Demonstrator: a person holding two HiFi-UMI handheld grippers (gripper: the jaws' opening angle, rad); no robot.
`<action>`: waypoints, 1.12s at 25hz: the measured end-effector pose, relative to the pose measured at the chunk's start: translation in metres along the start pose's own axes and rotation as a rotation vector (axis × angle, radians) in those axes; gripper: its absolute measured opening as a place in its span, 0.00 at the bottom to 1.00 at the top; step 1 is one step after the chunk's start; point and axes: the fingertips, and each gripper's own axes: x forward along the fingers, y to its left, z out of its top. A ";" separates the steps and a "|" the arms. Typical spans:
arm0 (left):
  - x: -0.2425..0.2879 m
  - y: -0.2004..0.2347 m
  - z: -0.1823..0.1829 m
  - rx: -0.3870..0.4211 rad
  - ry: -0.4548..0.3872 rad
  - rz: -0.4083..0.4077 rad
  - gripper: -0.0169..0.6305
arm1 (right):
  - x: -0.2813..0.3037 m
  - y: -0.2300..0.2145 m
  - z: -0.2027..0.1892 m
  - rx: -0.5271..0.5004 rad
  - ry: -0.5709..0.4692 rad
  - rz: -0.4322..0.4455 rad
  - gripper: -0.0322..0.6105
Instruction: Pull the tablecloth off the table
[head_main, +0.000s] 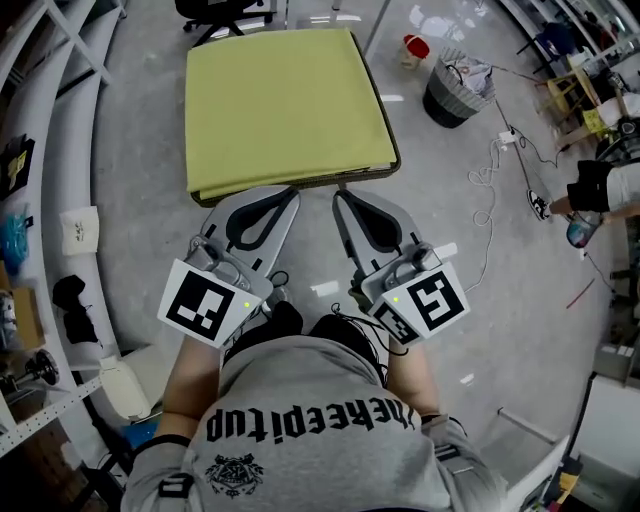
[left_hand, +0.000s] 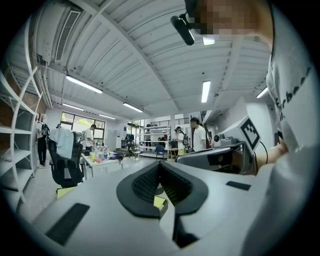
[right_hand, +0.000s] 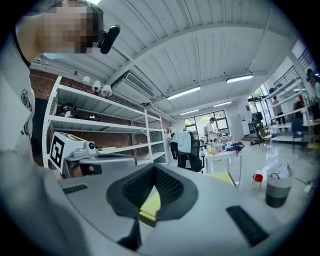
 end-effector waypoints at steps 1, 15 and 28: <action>0.002 0.002 0.000 0.001 -0.001 -0.014 0.05 | 0.002 -0.002 0.000 0.000 0.000 -0.012 0.07; 0.029 0.014 -0.004 -0.012 -0.010 -0.127 0.05 | 0.009 -0.024 -0.003 0.005 0.016 -0.130 0.07; 0.095 0.034 0.007 -0.007 -0.019 -0.093 0.05 | 0.029 -0.094 0.013 0.005 0.006 -0.107 0.07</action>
